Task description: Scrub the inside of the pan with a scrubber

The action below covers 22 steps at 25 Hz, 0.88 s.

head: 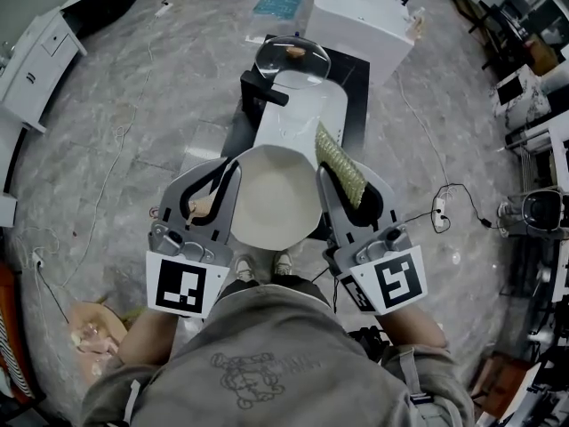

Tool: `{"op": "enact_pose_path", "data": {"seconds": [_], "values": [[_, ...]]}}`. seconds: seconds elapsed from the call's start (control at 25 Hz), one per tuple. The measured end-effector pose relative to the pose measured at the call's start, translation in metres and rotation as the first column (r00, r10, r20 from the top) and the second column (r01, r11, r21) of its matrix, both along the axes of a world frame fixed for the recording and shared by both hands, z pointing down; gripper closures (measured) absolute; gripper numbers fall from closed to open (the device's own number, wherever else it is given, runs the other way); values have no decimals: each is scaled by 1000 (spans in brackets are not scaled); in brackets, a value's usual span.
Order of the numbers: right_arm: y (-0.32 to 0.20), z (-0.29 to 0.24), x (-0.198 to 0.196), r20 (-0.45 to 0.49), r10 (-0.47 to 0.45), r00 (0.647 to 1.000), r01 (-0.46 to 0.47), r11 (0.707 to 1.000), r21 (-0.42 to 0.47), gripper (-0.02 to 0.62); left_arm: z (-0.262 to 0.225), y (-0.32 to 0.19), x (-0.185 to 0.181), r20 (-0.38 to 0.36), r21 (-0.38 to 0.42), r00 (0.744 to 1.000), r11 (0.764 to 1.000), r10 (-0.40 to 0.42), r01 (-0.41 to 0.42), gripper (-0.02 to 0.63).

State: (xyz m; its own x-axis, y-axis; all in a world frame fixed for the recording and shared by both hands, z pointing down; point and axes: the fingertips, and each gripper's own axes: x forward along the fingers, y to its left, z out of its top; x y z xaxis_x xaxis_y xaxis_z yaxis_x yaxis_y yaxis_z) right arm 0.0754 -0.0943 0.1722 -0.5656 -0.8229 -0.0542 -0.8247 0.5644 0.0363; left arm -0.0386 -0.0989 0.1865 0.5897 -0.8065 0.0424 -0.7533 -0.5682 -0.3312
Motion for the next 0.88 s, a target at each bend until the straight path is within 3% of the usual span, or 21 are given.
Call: {"op": "enact_pose_path", "data": {"seconds": [0.36,0.88], "values": [[4,44,-1,-38,-33,999,29,995,-96,523,37,2,12,17,-58,1000,998,12,-11,577],[5,56,0,-41,-38,998,32,991,-132,523,48,0,11,23,-91,1000,996,1,1,577]]}}
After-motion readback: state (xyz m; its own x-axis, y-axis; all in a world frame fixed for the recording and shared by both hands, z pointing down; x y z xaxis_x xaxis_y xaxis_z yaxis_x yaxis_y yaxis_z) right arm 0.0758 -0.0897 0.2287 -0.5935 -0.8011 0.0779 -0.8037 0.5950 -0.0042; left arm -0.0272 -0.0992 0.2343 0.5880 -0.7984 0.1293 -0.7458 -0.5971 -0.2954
